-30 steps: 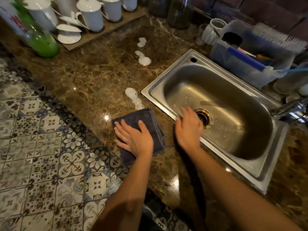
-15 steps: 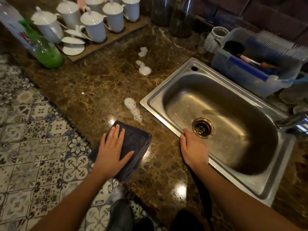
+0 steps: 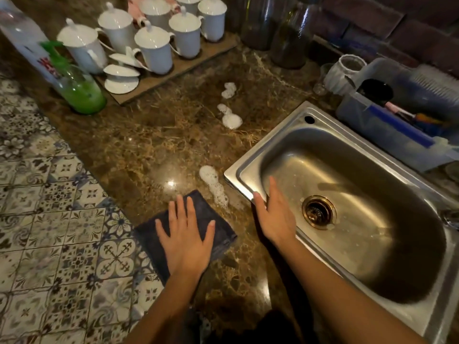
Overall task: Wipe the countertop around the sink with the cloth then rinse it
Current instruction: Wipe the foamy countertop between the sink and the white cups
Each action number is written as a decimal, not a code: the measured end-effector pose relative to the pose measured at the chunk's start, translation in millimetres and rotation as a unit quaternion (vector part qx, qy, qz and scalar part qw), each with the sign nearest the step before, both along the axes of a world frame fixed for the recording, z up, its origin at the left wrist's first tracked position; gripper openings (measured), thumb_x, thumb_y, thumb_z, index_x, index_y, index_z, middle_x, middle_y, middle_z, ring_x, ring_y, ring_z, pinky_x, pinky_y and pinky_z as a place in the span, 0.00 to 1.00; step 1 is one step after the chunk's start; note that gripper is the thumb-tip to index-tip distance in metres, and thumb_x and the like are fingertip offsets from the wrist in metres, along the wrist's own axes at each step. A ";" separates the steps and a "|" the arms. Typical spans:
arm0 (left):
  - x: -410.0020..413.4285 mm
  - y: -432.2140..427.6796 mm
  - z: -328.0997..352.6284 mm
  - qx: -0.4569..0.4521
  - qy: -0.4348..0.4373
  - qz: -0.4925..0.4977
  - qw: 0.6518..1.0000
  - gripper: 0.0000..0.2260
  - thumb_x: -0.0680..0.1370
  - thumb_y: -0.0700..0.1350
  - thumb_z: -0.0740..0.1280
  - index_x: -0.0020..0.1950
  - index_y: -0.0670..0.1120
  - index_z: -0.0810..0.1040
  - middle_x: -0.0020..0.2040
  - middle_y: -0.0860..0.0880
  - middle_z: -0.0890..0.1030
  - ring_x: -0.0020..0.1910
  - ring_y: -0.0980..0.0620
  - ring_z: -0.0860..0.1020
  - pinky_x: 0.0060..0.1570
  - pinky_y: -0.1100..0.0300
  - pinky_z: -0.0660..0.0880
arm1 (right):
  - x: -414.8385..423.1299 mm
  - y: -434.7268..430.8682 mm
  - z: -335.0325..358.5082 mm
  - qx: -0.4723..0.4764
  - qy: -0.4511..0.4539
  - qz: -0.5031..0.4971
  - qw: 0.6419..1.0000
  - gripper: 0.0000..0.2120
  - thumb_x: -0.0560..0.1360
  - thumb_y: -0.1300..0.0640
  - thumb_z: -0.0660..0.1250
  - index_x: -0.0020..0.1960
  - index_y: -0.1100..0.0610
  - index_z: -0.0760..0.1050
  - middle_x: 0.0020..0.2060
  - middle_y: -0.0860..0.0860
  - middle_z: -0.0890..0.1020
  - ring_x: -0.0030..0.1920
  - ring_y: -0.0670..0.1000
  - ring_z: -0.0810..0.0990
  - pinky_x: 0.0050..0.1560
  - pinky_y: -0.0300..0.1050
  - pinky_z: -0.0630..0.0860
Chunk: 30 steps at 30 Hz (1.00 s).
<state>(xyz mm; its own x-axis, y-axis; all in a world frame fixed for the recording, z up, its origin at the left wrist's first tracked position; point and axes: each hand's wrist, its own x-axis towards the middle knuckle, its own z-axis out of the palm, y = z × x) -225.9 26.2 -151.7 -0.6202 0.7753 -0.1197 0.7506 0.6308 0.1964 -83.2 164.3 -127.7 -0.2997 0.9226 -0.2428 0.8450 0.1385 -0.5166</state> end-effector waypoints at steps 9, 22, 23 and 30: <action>-120.9 45.6 -0.3 -0.001 0.020 -0.112 0.993 0.33 0.78 0.66 0.45 0.79 0.51 0.54 0.79 0.50 0.53 0.78 0.51 0.50 0.74 0.43 0.45 | -24.7 1.6 0.8 0.049 -0.102 0.037 0.993 0.26 0.82 0.44 0.47 0.78 0.48 0.51 0.76 0.49 0.62 0.68 0.52 0.71 0.63 0.50 0.71; -258.8 188.0 -0.1 0.021 0.009 -0.332 0.943 0.33 0.77 0.66 0.47 0.79 0.53 0.55 0.79 0.51 0.53 0.78 0.51 0.51 0.73 0.43 0.43 | -32.3 -0.8 1.3 0.068 -0.137 -0.010 0.988 0.26 0.80 0.41 0.46 0.77 0.43 0.55 0.71 0.45 0.71 0.61 0.51 0.77 0.53 0.46 0.75; -260.0 190.2 -0.3 0.020 0.010 -0.335 0.942 0.33 0.76 0.66 0.46 0.79 0.54 0.54 0.80 0.52 0.53 0.78 0.51 0.50 0.73 0.44 0.42 | -32.5 -0.8 0.5 0.068 -0.139 -0.014 0.988 0.26 0.80 0.41 0.45 0.77 0.42 0.55 0.71 0.44 0.71 0.62 0.50 0.77 0.54 0.45 0.75; -255.0 136.5 2.9 0.005 0.017 -0.323 0.946 0.34 0.76 0.66 0.42 0.79 0.54 0.49 0.80 0.52 0.47 0.79 0.49 0.47 0.73 0.43 0.41 | -35.5 -3.2 1.8 0.064 -0.156 -0.032 0.985 0.26 0.80 0.41 0.45 0.77 0.40 0.55 0.71 0.45 0.72 0.64 0.52 0.76 0.54 0.46 0.74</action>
